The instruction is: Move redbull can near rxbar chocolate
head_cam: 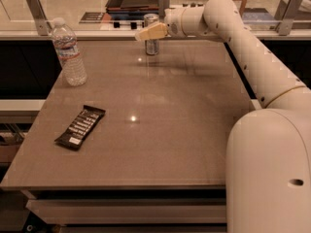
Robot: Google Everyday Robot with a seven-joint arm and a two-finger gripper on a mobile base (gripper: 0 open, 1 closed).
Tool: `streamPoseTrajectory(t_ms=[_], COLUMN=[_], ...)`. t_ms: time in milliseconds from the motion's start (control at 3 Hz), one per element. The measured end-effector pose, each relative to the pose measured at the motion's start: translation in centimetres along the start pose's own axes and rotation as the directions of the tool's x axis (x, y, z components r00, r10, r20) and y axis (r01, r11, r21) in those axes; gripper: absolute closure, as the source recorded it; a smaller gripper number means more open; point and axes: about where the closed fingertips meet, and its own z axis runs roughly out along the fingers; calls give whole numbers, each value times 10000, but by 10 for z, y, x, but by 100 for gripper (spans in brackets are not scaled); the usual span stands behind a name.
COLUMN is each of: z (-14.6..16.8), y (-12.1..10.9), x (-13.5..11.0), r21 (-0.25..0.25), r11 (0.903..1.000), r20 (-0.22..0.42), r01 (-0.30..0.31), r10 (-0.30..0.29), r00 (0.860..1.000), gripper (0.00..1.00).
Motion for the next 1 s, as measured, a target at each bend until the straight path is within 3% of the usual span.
streamPoseTrajectory(t_ms=[333, 1000], z=[3, 9], y=[2, 6], x=[0, 2], r21=[-43, -139], r11=[10000, 9999], r20=[-4, -21], r01=[-6, -25], r10=[6, 24], r00=[10000, 10000], gripper=[18, 64])
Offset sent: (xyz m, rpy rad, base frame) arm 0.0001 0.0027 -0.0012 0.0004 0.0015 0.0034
